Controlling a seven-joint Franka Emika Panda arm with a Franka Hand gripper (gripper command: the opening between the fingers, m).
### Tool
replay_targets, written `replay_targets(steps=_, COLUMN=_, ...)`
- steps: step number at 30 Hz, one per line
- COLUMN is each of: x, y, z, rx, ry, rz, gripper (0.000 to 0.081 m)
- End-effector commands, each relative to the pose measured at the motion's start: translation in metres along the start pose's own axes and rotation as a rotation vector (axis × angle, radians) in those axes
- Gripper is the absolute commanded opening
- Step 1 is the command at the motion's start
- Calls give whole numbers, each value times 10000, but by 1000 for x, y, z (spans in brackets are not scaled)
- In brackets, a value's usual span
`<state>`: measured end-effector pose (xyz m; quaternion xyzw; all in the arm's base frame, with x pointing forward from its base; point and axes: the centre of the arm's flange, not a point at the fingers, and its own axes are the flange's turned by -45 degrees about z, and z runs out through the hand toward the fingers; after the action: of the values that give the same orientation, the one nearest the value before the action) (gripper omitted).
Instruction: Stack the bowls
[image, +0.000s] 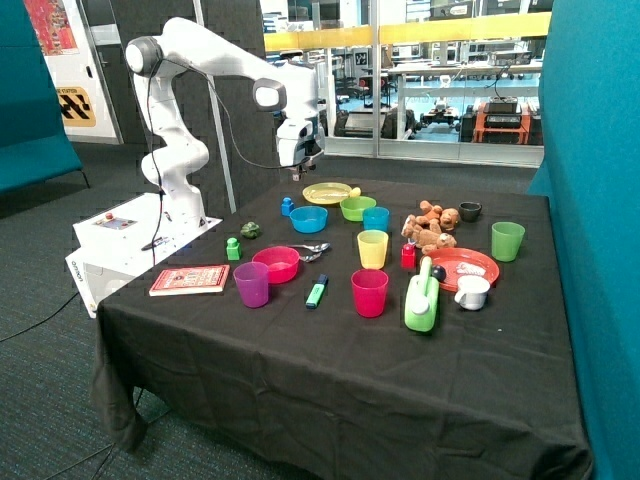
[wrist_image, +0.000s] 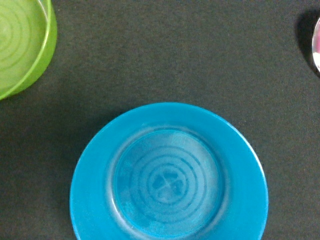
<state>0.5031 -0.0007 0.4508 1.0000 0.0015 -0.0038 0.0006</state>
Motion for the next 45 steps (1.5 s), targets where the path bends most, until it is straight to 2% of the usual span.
replay_targets(steps=1, x=-3, y=-1, z=1, rx=1, ry=77, rz=-2726, gripper=808)
replay_targets(steps=3, x=-6, y=2, z=3, rx=1, ry=77, rz=-2737, gripper=808)
replay_targets(steps=4, x=-6, y=3, z=4, rx=1, ry=77, rz=-2736, gripper=642)
replay_targets(steps=5, x=-7, y=3, z=5, rx=1, ry=77, rz=-2739, gripper=429)
replay_targets(steps=6, x=-7, y=4, z=6, rx=1, ry=77, rz=-2749, gripper=323)
replay_targets(steps=7, x=-8, y=5, z=6, rx=1, ry=77, rz=-2768, gripper=269)
replay_targets(steps=9, x=-9, y=6, z=7, rx=1, ry=77, rz=-2784, gripper=229)
replay_targets(steps=21, x=-11, y=22, z=12, rx=2, ry=77, rz=-2442, gripper=220)
replay_targets(steps=32, x=-16, y=53, z=23, rx=4, ry=77, rz=-1988, gripper=231)
replay_targets(steps=45, x=-16, y=84, z=38, rx=5, ry=77, rz=-1839, gripper=238)
